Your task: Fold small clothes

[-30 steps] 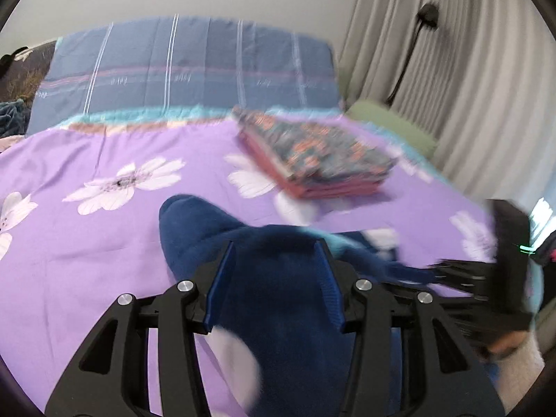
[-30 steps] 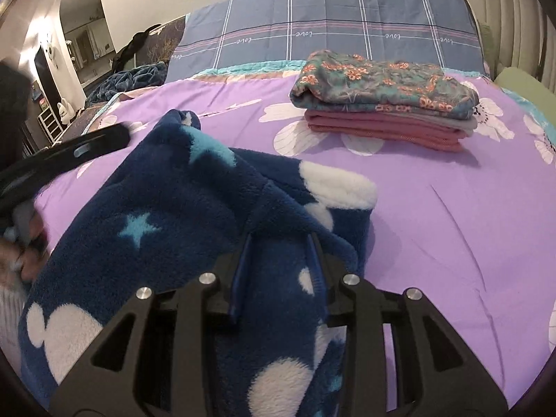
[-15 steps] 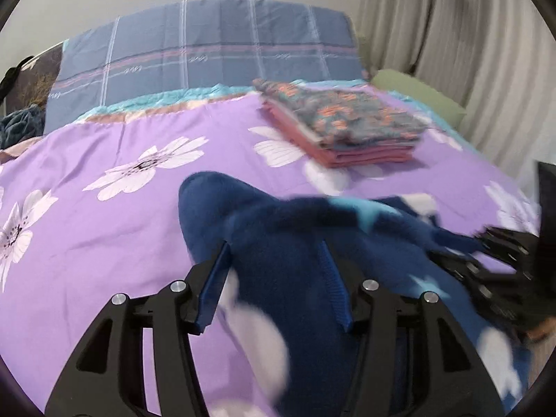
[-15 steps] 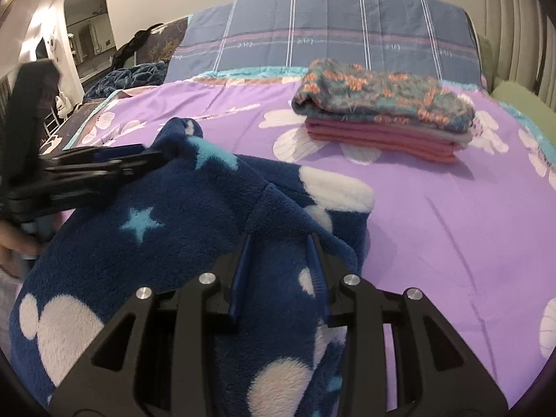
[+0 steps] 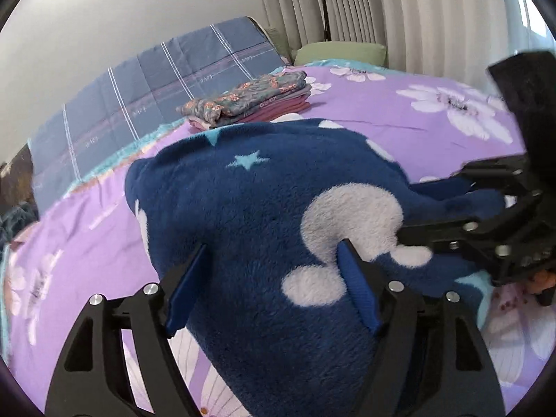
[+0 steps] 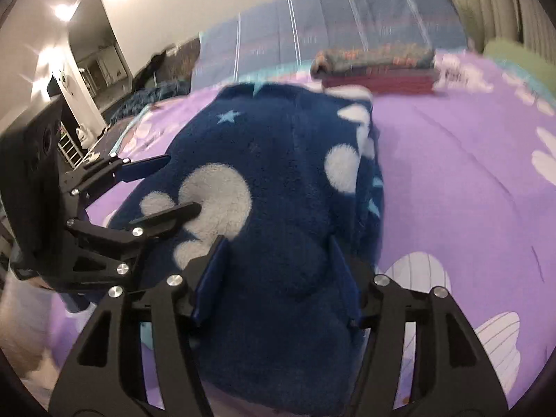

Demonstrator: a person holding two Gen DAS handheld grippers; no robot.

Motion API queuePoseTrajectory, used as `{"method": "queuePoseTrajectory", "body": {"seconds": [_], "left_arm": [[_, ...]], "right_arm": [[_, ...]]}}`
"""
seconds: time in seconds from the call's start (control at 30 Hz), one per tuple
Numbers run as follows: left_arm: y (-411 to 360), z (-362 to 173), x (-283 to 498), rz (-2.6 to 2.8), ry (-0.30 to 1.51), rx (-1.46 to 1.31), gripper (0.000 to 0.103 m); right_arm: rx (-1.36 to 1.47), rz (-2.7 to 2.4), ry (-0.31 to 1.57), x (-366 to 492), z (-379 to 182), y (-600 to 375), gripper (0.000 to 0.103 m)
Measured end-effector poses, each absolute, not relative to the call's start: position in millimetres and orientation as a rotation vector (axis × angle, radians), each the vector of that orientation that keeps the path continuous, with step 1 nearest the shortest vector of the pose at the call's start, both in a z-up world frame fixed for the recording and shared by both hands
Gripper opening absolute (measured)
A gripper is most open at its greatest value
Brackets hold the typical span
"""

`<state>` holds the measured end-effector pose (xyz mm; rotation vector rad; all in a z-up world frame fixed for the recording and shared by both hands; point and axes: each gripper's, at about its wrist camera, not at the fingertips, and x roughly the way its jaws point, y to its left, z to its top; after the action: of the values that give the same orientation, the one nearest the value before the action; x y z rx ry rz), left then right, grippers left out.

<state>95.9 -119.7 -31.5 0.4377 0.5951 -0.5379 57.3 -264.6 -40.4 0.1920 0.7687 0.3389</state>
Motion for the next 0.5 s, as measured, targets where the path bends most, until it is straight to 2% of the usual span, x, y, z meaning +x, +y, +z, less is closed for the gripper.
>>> {"method": "queuePoseTrajectory", "body": {"seconds": [0.23,0.5], "left_arm": [[-101.9,-29.8,100.6,-0.556,0.623,0.346,0.075],[-104.9,-30.9,97.0,-0.546,0.62,0.346,0.075]], "right_arm": [[0.484,0.276,0.78,20.3,-23.6,-308.9,0.071],[0.838,0.328,0.949,-20.8,-58.8,-328.7,0.078]]}}
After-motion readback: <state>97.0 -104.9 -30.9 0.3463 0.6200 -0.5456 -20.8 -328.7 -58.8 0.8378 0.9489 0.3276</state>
